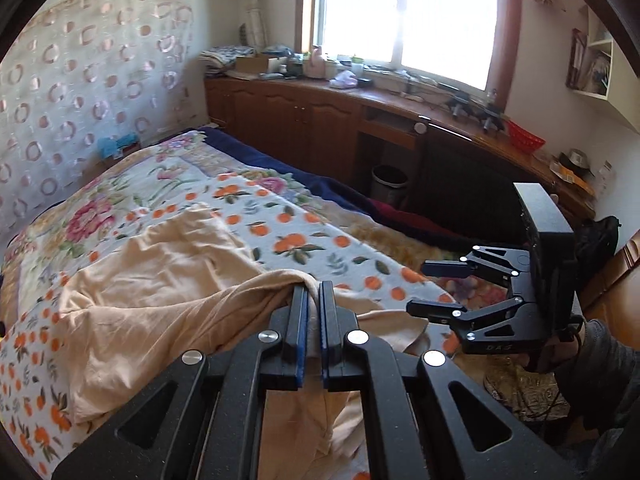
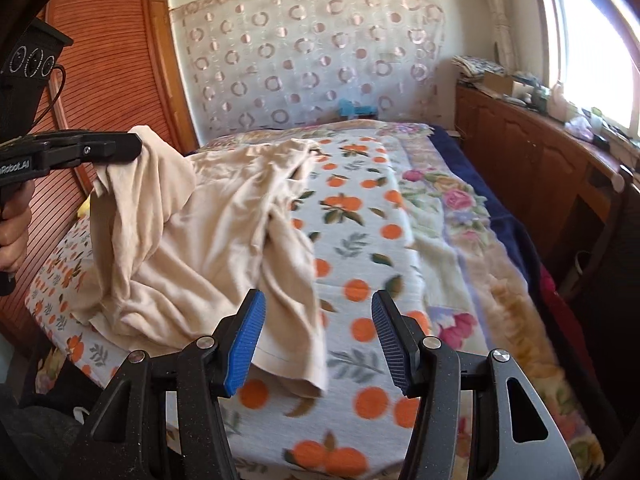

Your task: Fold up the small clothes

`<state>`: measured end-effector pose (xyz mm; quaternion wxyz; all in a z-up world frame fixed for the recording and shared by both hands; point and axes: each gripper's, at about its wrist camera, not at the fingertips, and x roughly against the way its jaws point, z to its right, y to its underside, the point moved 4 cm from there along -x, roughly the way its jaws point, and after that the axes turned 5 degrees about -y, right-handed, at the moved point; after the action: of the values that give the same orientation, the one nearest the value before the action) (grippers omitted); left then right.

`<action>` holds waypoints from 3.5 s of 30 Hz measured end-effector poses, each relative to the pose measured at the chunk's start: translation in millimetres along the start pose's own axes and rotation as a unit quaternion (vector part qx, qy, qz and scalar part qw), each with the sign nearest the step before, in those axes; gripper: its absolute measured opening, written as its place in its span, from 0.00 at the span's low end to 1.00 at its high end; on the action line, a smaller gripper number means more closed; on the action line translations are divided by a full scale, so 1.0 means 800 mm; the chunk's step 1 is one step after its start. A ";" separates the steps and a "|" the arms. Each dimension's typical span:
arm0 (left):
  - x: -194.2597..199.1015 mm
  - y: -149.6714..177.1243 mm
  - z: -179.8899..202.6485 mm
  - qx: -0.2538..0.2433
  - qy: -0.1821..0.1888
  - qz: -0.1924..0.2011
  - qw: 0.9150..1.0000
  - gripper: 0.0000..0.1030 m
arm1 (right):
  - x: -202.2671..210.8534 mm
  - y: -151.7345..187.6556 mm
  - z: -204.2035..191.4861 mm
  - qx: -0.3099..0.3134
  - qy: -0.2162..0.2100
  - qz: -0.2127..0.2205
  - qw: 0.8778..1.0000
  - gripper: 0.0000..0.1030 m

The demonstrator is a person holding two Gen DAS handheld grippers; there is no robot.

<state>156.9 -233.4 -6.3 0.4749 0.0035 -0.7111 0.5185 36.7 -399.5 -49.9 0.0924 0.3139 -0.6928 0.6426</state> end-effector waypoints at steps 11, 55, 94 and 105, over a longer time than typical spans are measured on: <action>-0.004 0.024 -0.035 0.002 -0.038 -0.015 0.999 0.43 | 0.006 0.007 0.000 -0.008 -0.003 -0.012 1.000 0.56; 0.090 0.251 -0.302 0.215 -0.217 -0.029 0.952 0.70 | -0.262 -0.144 -0.284 0.228 -0.148 -0.113 0.956 0.56; 0.095 0.220 -0.243 0.181 -0.175 -0.002 0.968 0.70 | -0.332 -0.289 -0.062 0.071 0.060 -0.082 0.992 0.06; 0.081 0.214 -0.225 0.174 -0.162 -0.007 0.971 0.70 | -0.347 -0.285 -0.059 0.041 0.059 -0.084 0.994 0.17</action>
<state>157.3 10.9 -85.9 0.3488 0.1746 -0.6775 0.6236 368.3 -261.8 -0.3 0.1734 0.3358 -0.6303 0.6782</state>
